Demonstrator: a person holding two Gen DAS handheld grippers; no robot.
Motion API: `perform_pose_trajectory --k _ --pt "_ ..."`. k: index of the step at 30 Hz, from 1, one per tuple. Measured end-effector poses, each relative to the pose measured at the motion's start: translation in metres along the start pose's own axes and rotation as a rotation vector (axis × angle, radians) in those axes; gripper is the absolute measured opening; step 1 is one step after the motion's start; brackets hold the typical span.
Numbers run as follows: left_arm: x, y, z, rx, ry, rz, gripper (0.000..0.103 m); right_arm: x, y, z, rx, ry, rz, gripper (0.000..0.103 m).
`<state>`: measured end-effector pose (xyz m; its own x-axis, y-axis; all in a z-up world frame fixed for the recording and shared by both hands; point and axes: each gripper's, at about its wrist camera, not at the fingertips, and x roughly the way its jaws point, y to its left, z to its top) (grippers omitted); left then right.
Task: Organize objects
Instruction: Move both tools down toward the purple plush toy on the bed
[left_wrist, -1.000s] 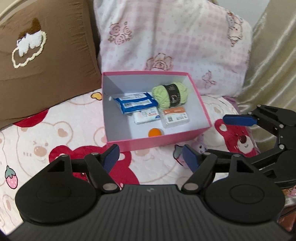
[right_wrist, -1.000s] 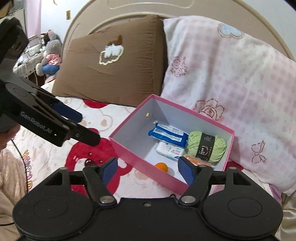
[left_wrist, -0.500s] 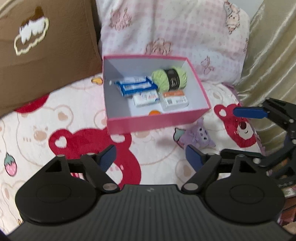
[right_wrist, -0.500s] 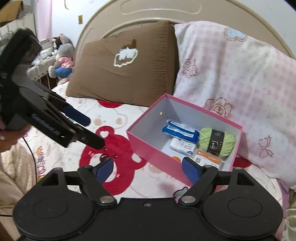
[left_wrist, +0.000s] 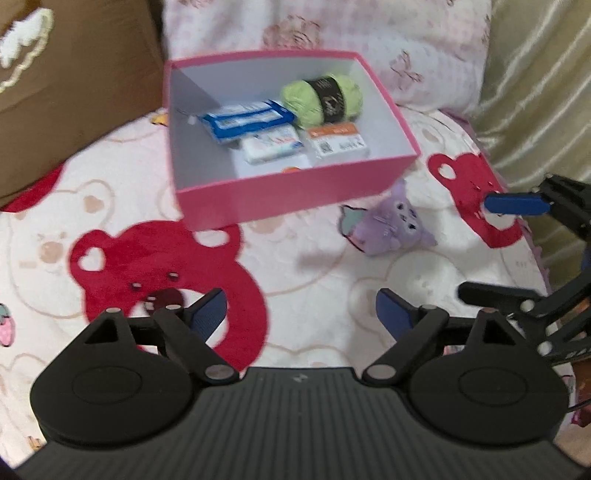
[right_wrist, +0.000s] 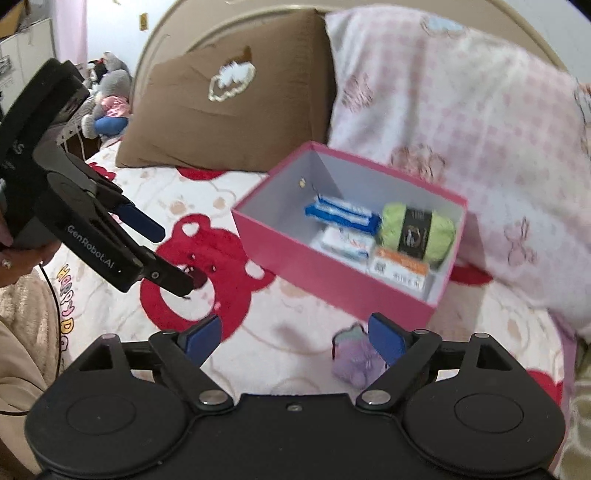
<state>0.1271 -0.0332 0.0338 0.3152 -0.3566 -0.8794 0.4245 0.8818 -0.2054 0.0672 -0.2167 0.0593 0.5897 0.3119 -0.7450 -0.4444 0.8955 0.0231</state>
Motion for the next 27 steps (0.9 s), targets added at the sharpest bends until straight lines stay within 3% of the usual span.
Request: perform_pose_trajectory --k 7,14,22,27 --pt "0.026 -0.015 0.001 -0.018 0.029 -0.057 0.088 0.014 -0.010 -0.024 0.008 0.028 -0.007 0.089" --pt "0.048 -0.023 -0.013 0.010 -0.009 -0.093 0.088 0.030 -0.018 -0.048 0.010 0.035 0.003 0.089" --pt "0.074 -0.018 -0.019 -0.044 -0.132 -0.088 0.088 0.050 -0.042 -0.071 0.111 -0.015 0.002 0.089" --pt "0.098 -0.022 -0.019 -0.051 -0.182 -0.061 0.088 0.073 -0.060 -0.084 0.072 -0.007 -0.098 0.089"
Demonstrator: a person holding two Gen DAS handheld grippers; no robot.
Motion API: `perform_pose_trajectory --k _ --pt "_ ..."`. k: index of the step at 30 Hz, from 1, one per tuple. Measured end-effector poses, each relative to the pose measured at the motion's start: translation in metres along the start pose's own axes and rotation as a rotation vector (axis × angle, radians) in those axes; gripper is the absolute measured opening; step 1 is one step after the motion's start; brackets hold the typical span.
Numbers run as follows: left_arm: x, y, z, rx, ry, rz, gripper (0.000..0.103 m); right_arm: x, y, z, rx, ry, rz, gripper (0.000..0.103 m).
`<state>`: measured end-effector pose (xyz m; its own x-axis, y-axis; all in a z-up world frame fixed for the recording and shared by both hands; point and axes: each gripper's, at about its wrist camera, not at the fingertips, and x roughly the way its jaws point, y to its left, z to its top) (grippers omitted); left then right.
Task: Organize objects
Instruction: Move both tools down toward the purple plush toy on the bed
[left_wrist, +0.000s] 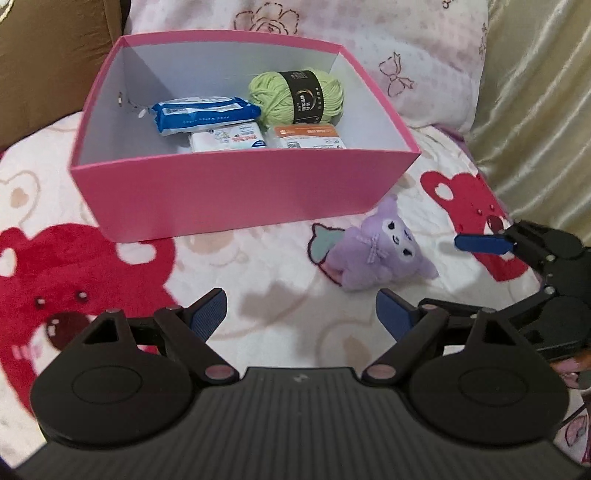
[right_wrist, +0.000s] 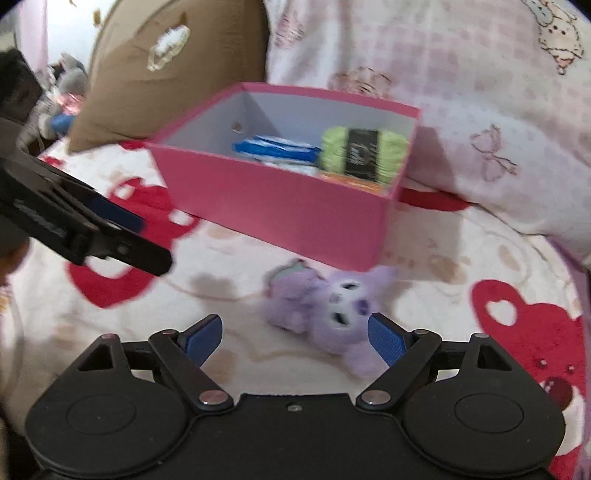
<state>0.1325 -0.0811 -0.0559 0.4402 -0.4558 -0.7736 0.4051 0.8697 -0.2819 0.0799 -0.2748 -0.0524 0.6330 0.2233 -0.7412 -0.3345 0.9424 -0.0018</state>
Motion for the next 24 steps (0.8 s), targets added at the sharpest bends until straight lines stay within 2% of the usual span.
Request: perform_pose_trajectory --k 4,7,11,17,21,24 --pt "0.015 -0.005 -0.007 -0.021 -0.027 -0.032 0.088 0.021 -0.012 -0.008 -0.002 0.031 -0.024 0.089" --pt "0.026 -0.003 -0.011 -0.102 -0.013 -0.089 0.088 0.032 -0.016 -0.013 0.021 0.027 -0.089 0.089" --pt "0.033 -0.012 -0.015 -0.088 -0.057 -0.078 0.088 0.041 -0.023 -0.020 0.081 0.043 -0.077 0.089" --pt "0.045 -0.021 -0.017 -0.046 -0.114 -0.074 0.088 0.042 -0.017 -0.023 0.074 0.023 -0.050 0.089" --pt "0.057 -0.020 -0.017 -0.030 -0.093 -0.038 0.086 0.052 -0.017 -0.021 0.084 0.034 -0.044 0.089" --pt "0.069 -0.018 -0.017 -0.054 -0.047 -0.002 0.085 0.067 -0.027 -0.023 0.137 0.097 0.002 0.089"
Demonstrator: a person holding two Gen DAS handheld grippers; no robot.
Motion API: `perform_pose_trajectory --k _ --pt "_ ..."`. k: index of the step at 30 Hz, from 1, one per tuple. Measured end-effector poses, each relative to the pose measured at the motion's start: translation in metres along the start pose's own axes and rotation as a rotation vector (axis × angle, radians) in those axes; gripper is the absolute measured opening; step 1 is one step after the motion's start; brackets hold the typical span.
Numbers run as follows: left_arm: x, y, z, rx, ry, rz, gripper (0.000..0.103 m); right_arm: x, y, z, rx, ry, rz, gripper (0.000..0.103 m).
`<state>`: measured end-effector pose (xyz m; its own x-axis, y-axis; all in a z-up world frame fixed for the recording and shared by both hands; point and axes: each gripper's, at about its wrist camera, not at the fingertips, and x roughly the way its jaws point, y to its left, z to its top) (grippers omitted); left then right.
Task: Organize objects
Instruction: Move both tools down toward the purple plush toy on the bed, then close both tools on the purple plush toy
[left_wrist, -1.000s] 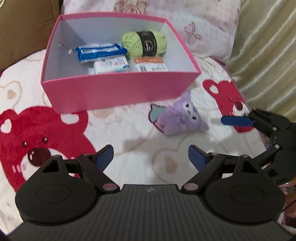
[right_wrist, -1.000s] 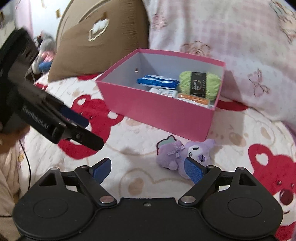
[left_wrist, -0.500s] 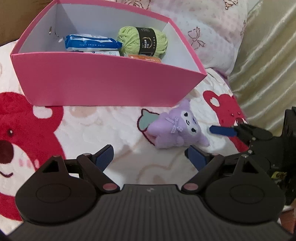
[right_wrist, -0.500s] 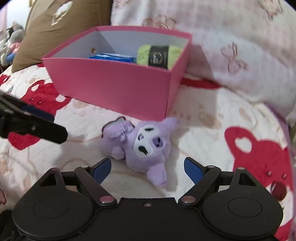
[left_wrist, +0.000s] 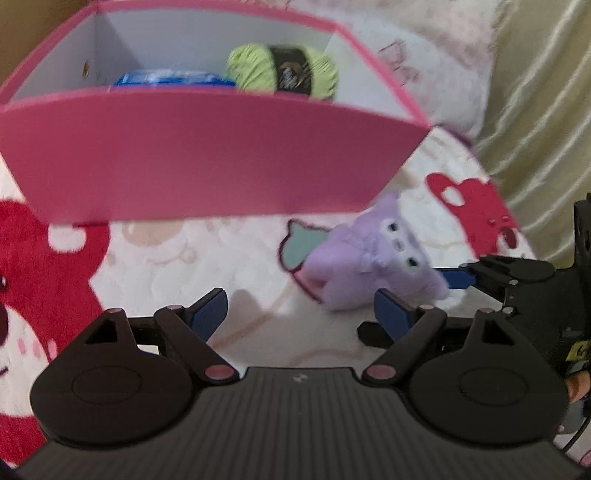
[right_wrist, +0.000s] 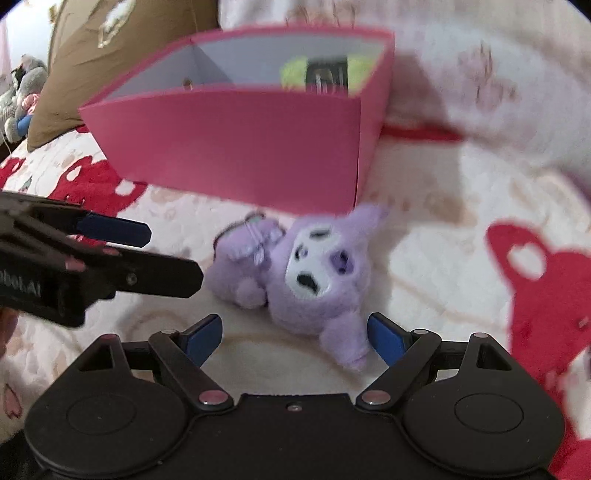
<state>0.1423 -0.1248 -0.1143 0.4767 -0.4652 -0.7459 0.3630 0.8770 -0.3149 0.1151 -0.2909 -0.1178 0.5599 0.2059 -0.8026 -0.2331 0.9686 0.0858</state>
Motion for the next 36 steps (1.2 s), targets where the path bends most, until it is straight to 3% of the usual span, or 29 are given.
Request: perform_pose_trajectory --k 3,7,13,15,20,23,26,31,33,34,36 --pt "0.007 0.004 -0.004 -0.025 0.012 -0.002 0.085 0.006 -0.010 -0.005 0.057 -0.013 0.030 0.094" --pt "0.016 0.003 -0.010 0.004 0.052 0.042 0.086 0.007 -0.004 -0.012 0.022 -0.008 0.045 0.103" --pt "0.020 0.001 -0.013 0.024 0.060 0.047 0.091 0.007 -0.003 -0.016 0.029 -0.007 0.053 0.103" --pt "0.022 0.001 -0.013 0.027 0.068 0.037 0.098 0.005 -0.004 -0.017 0.025 -0.005 0.058 0.103" --pt "0.030 -0.010 -0.013 0.094 0.125 0.069 0.103 0.003 0.000 -0.022 -0.055 0.013 0.053 0.103" --pt "0.026 -0.006 -0.008 0.025 0.119 0.056 0.103 0.000 0.005 -0.022 -0.095 0.016 0.015 0.102" --pt "0.020 0.006 -0.005 -0.072 0.085 0.011 0.099 -0.005 0.001 -0.021 -0.084 -0.003 0.001 0.096" --pt "0.014 0.016 0.000 -0.102 0.015 -0.050 0.074 -0.013 -0.009 -0.015 -0.063 -0.042 -0.012 0.085" --pt "0.016 0.014 0.001 -0.115 -0.008 -0.088 0.065 -0.012 -0.012 -0.011 -0.045 -0.041 0.004 0.073" --pt "0.017 0.013 0.000 -0.117 -0.017 -0.101 0.063 -0.010 -0.013 -0.008 -0.032 -0.029 0.024 0.070" --pt "0.021 0.009 -0.003 -0.118 -0.029 -0.115 0.051 -0.006 -0.015 -0.005 0.002 -0.020 0.044 0.067"
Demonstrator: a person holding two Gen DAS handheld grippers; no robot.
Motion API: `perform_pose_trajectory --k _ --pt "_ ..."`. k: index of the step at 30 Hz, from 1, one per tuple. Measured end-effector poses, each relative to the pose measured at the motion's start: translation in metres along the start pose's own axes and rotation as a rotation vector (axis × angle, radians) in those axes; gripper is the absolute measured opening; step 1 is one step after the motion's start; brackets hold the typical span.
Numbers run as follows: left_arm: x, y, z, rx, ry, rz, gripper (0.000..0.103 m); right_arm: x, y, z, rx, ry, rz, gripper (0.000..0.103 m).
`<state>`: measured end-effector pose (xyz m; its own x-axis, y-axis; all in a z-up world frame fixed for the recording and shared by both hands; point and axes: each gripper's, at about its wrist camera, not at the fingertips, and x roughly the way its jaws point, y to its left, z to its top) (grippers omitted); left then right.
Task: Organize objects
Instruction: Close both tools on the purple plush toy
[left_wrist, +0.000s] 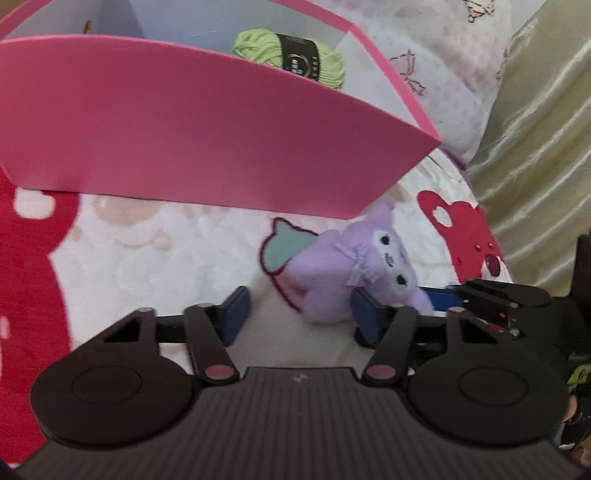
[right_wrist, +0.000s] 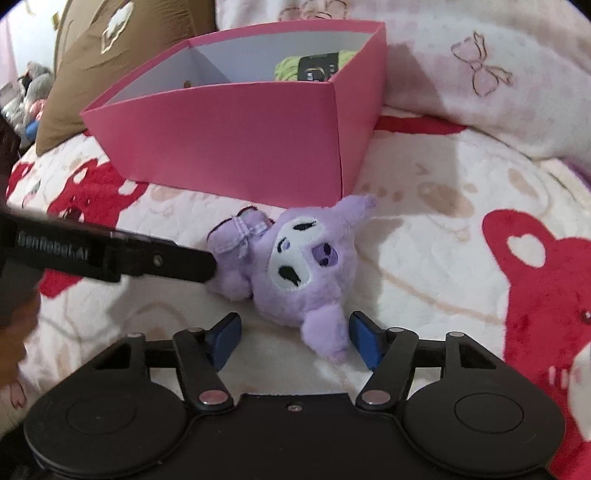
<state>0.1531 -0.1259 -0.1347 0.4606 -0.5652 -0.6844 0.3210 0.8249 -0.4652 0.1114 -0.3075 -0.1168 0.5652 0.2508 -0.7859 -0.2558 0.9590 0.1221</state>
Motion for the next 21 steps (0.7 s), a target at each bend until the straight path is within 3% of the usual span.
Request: perform_pose_trajectory --k 3,8,17,21 --pt "0.004 -0.004 -0.004 -0.023 -0.036 -0.031 0.034 0.001 -0.005 0.003 0.075 -0.007 0.013 0.049" --pt "0.004 -0.023 -0.009 0.084 -0.049 0.033 0.026 0.002 -0.002 0.003 0.111 -0.009 0.022 0.043" --pt "0.014 -0.002 -0.007 -0.048 -0.003 -0.024 0.030 0.007 0.010 0.004 0.025 0.005 -0.052 0.042" --pt "0.010 -0.004 -0.010 -0.062 -0.016 -0.043 0.026 0.006 0.015 0.001 0.008 -0.012 -0.078 0.042"
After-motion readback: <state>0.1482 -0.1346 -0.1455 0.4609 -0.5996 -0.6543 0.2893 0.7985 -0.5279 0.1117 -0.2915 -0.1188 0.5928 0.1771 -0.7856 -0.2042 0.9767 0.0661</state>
